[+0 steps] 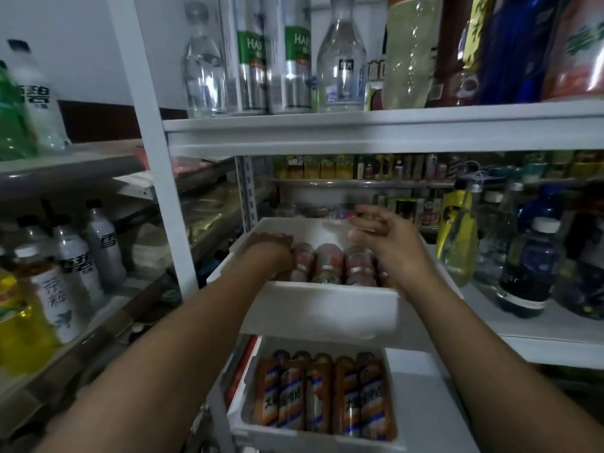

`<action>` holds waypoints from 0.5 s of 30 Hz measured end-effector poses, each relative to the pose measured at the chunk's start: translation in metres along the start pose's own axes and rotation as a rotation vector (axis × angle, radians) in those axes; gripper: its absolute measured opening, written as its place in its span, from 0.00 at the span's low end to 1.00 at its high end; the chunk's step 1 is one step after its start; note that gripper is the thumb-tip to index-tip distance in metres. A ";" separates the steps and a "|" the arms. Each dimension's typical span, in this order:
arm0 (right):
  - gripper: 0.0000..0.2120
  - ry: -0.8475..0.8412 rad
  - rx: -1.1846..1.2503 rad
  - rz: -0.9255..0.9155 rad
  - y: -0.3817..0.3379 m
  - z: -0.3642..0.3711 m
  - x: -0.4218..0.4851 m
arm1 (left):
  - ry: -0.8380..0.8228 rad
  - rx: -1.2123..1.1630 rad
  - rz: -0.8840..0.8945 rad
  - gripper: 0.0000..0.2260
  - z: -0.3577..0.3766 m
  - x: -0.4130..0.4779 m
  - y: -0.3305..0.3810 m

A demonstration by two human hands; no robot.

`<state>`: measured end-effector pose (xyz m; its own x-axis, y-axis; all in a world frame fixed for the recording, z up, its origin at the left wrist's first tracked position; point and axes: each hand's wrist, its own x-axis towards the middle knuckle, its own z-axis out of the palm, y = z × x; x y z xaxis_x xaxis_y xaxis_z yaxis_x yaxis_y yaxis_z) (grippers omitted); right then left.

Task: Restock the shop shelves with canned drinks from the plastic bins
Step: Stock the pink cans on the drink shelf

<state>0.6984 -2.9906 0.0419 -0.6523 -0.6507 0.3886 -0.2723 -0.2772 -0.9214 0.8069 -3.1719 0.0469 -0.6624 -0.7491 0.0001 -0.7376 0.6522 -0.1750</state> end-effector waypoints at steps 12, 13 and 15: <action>0.20 0.011 -0.031 0.013 -0.006 -0.002 -0.004 | -0.043 -0.021 -0.049 0.16 0.006 0.012 0.006; 0.20 0.011 -0.029 0.014 -0.006 -0.002 -0.004 | -0.027 -0.022 -0.048 0.17 0.007 0.012 0.006; 0.21 0.009 -0.022 0.021 -0.008 -0.002 -0.005 | 0.009 0.000 -0.033 0.20 0.010 0.014 0.002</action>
<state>0.7028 -2.9839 0.0475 -0.6645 -0.6499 0.3687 -0.2734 -0.2478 -0.9294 0.7972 -3.1821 0.0363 -0.6389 -0.7691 0.0145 -0.7590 0.6272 -0.1745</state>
